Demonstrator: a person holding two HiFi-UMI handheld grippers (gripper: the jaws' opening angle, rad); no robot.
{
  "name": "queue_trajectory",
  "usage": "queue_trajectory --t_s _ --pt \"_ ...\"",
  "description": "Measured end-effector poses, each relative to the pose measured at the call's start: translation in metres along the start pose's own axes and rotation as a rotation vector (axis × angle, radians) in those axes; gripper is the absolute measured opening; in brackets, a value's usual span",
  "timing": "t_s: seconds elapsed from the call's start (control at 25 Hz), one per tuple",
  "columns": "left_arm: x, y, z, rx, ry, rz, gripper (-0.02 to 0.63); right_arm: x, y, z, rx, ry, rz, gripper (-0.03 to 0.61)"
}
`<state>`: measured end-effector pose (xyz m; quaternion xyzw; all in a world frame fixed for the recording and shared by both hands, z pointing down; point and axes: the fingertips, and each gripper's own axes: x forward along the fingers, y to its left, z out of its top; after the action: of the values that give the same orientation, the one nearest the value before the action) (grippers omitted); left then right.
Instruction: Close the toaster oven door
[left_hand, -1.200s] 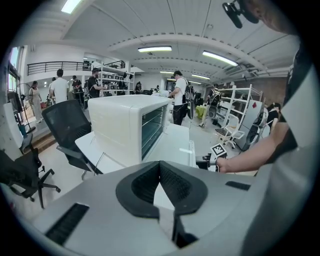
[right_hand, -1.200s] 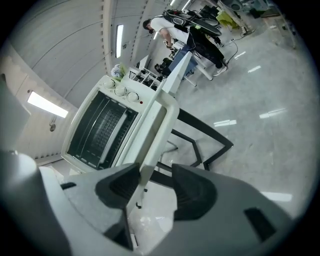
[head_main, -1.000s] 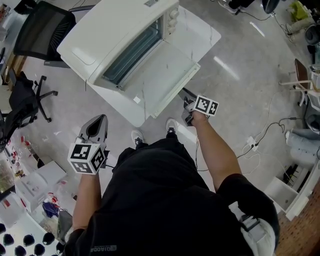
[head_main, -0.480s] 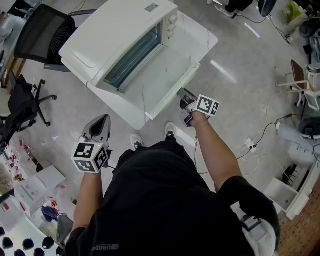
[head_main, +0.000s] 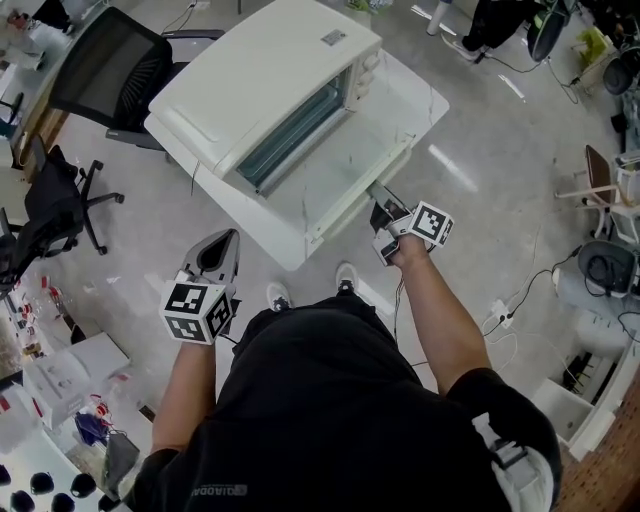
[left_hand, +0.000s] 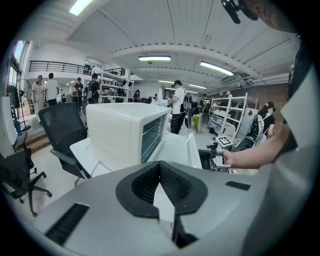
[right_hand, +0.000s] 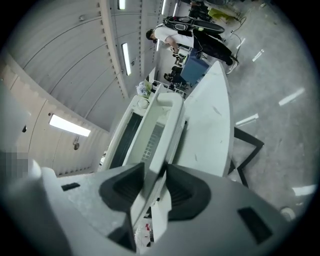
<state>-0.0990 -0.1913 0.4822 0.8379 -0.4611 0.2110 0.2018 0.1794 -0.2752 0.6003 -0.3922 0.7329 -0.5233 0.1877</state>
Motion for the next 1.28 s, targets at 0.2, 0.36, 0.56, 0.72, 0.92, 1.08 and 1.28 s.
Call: queue_trajectory --t_s 0.2,0.36,0.56,0.72,0.92,1.08,1.28 --pt "-0.007 0.004 0.004 0.000 -0.022 0.001 0.003 0.006 0.017 0.003 0.025 -0.004 0.022 0.141" --pt "-0.011 0.007 0.009 -0.005 -0.043 0.004 0.003 0.011 0.026 0.012 0.016 -0.017 0.034 0.143" --pt "-0.016 0.012 0.016 -0.008 -0.074 0.005 0.003 0.020 0.041 0.018 0.035 -0.039 0.052 0.149" --pt "-0.019 0.018 0.017 0.013 -0.081 0.023 0.003 0.025 0.049 0.023 0.027 -0.056 0.054 0.153" --pt "-0.023 0.023 0.016 0.005 -0.094 0.025 0.003 0.035 0.059 0.027 0.056 -0.080 0.082 0.153" --pt "-0.026 0.028 0.016 -0.004 -0.103 0.030 0.003 0.042 0.064 0.029 0.051 -0.087 0.087 0.153" --pt "-0.026 0.030 0.018 -0.005 -0.112 0.026 0.003 0.052 0.076 0.036 0.028 -0.095 0.104 0.153"
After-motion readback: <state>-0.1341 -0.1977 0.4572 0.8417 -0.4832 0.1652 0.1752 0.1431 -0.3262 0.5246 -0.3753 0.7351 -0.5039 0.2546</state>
